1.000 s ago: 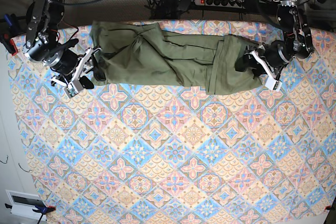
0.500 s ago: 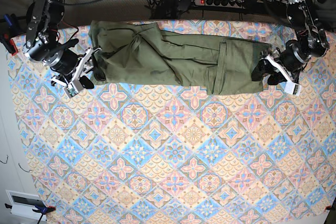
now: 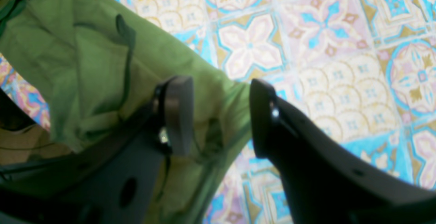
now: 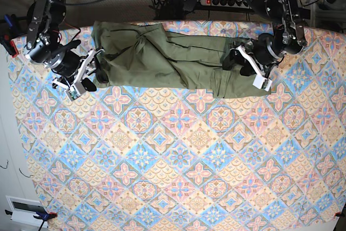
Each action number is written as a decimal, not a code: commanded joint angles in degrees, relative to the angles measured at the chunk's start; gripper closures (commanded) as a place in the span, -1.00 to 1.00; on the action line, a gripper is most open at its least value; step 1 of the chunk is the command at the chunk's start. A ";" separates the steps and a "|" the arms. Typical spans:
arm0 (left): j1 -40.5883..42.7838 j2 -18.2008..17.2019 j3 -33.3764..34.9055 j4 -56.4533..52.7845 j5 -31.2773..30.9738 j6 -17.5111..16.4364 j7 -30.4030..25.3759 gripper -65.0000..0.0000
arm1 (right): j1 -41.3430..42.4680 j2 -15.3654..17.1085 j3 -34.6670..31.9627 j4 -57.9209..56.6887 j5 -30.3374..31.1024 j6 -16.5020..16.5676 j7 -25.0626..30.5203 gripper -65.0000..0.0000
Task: Layout the t-shirt on the table in an organized manner, then fold the t-shirt properly
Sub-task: 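Push the folded end with the left gripper toward the shirt's middle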
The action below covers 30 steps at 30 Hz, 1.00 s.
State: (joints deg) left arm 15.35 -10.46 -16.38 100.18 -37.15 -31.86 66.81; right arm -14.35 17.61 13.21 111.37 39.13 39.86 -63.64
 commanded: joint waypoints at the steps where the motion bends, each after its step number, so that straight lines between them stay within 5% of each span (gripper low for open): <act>1: -0.98 1.01 -0.01 0.87 0.09 0.43 -0.92 -0.27 | 0.50 0.72 0.37 0.76 1.00 0.14 1.35 0.20; 11: -2.04 7.95 0.07 -0.71 9.15 2.89 -0.92 -0.16 | 0.50 0.72 0.37 0.76 1.26 0.14 1.35 0.20; 13: -1.95 8.04 0.16 -0.71 9.59 2.89 -0.83 0.10 | 0.50 0.72 0.37 0.76 1.26 0.14 1.35 0.20; 17: -1.95 7.78 2.71 -2.73 9.85 3.33 -1.00 0.99 | 0.50 0.72 0.37 0.76 1.35 0.14 1.35 0.20; 24: -1.16 7.78 2.71 -0.09 8.53 3.50 -1.27 1.00 | 0.33 0.72 0.55 0.85 1.35 0.14 1.35 0.20; 30: 0.43 7.95 0.95 8.08 0.35 3.50 -1.18 1.00 | 0.24 0.72 0.63 0.85 1.35 0.14 1.26 0.20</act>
State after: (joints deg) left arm 16.14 -2.55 -15.51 107.18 -35.40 -28.05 66.59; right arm -14.63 17.63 13.41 111.37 39.42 39.83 -63.70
